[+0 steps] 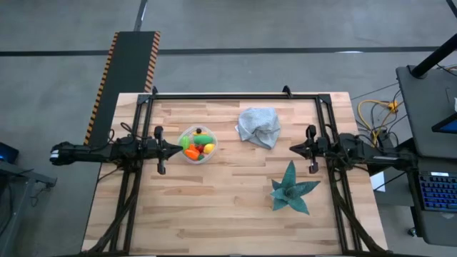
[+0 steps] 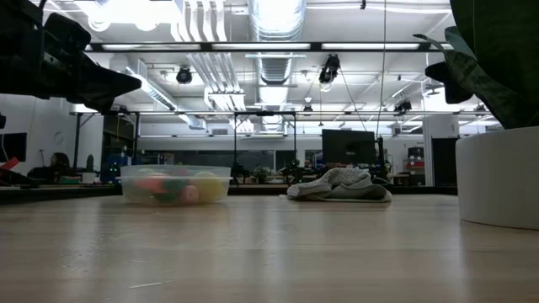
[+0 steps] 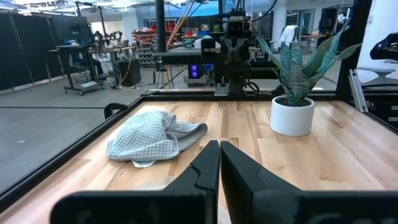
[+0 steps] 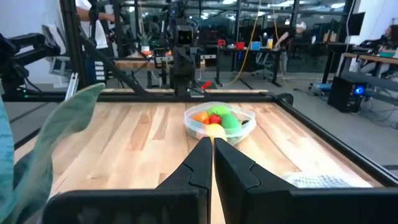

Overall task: Pick and placing Produce into tupperware
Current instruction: Return to Home Position

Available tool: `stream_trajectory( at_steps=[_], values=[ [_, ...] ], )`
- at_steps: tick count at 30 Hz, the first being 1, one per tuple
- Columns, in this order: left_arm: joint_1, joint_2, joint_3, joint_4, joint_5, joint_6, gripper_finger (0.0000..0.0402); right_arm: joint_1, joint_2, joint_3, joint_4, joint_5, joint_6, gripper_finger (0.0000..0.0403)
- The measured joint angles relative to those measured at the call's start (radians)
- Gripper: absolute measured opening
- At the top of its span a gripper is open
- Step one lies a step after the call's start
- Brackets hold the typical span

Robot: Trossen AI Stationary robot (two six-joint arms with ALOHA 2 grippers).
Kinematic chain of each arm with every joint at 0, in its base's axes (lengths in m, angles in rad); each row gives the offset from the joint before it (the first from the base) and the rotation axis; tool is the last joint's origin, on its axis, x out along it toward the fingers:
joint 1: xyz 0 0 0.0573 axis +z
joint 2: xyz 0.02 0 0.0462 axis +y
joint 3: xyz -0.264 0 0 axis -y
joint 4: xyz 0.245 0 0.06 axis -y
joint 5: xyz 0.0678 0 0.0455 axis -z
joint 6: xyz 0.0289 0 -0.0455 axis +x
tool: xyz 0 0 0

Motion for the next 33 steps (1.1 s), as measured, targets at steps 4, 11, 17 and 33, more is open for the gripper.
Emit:
stream_trajectory(
  at_steps=[4, 11, 17, 33],
  values=[
    [0.000, 0.000, 0.000, 0.000, 0.003, 0.000, 0.0000, 0.000, 0.000, -0.040, 0.055, 0.001, 0.001, 0.0008],
    [0.000, 0.000, 0.000, 0.000, 0.004, -0.001, 0.0000, 0.000, 0.001, -0.043, 0.069, -0.008, 0.005, 0.0008],
    [0.000, 0.000, 0.000, 0.000, 0.016, -0.001, 0.0000, 0.000, 0.002, -0.043, 0.069, -0.011, 0.006, 0.0008],
    [0.000, -0.022, -0.001, 0.022, 0.166, 0.024, 0.0000, 0.000, 0.021, -0.043, 0.072, -0.026, 0.000, 0.0008]
  ],
)
